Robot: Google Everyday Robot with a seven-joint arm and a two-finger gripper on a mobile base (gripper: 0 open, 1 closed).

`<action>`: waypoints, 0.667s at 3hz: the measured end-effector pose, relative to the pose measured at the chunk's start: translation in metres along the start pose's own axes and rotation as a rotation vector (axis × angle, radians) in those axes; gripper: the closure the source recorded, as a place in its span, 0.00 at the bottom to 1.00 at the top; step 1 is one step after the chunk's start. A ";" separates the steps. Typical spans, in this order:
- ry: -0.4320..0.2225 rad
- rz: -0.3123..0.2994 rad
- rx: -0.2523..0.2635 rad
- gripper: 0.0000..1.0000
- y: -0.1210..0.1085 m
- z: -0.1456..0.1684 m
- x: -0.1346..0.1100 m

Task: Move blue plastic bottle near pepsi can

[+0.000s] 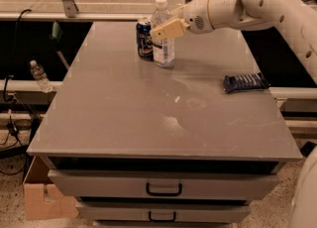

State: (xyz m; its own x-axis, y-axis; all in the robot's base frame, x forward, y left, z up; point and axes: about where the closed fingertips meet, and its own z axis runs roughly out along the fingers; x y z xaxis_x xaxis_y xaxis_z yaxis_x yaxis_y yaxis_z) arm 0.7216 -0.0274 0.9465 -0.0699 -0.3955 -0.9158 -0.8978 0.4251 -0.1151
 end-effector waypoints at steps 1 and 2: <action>-0.002 0.007 0.001 0.00 -0.003 0.000 0.003; -0.014 0.012 0.020 0.00 -0.010 -0.009 0.003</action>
Offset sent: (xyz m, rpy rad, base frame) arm 0.0085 -0.0319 0.0083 0.0286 -0.0187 -0.0522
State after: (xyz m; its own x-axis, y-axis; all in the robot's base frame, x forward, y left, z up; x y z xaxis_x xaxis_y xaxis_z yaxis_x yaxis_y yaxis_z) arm 0.7267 -0.0402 0.9481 -0.0739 -0.3788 -0.9225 -0.8882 0.4457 -0.1118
